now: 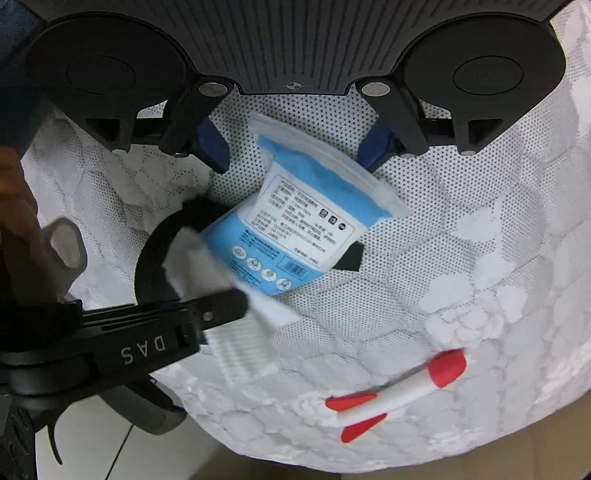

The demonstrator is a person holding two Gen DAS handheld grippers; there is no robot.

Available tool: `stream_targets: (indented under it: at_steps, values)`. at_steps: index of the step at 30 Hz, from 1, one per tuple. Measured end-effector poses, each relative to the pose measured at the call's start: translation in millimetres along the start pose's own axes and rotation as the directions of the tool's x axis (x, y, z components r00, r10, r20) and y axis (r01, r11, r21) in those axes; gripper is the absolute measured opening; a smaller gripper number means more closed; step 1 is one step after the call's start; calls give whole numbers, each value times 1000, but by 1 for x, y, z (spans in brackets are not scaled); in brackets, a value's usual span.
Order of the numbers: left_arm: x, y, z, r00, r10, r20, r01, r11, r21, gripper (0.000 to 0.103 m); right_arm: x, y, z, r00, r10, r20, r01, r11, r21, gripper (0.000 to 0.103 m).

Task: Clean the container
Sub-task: 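Lower the blue packet onto the bed and open the left gripper, then grasp the crochet doll with the left gripper and lift it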

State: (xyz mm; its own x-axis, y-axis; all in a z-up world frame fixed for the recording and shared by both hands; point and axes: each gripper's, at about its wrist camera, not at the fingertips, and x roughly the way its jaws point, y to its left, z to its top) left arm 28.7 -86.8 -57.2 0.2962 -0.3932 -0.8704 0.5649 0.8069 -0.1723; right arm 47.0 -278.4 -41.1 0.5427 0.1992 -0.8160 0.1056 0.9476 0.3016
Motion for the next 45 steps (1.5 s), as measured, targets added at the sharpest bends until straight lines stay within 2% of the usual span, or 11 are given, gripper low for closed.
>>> stream_targets:
  at_steps: [5, 9, 15, 19, 21, 25, 27, 29, 38, 41, 45]
  values:
    - [-16, 11, 11, 999, -8, 32, 9, 999, -37, 91, 1, 4, 0, 999, -39, 18, 40, 998, -57, 18]
    - [-81, 70, 14, 978, 109, 176, -59, 962, -268, 95, -3, 0, 0, 999, 35, 29, -34, 999, -12, 18]
    - [-122, 179, -26, 822, 569, 25, -440, 663, -605, 101, -1, -5, 1, 966, 257, -11, -254, 960, 116, 18]
    - [-102, 219, -41, 877, 480, -37, -357, 598, -717, 101, 1, 9, -1, 969, 244, -22, -243, 969, 43, 19]
    - [-85, 222, -32, 888, 459, -17, -337, 627, -702, 101, 1, 13, -3, 965, 260, -26, -259, 965, 36, 18]
    - [-35, 217, -17, 795, 587, -152, -569, 636, -520, 101, 1, 16, -4, 971, 236, -28, -236, 972, 5, 18]
    - [-27, 212, -22, 790, 595, -146, -581, 653, -486, 95, 0, 15, -4, 975, 223, -21, -223, 975, 4, 18]
    - [-32, 207, -20, 822, 558, -118, -534, 682, -500, 67, 1, 13, -3, 975, 220, -20, -220, 975, 13, 18]
    - [-51, 107, -12, 947, 321, -21, -316, 914, -256, 67, 3, 6, -1, 999, 42, 18, -41, 998, -42, 17]
    - [-44, 91, -30, 987, 136, -81, -155, 934, -321, 70, 1, 8, -2, 994, 109, 13, -109, 994, -16, 17]
    - [-20, 98, -42, 994, 5, -110, -47, 922, -385, 81, -14, 37, -1, 974, 220, 54, -217, 975, -57, 17]
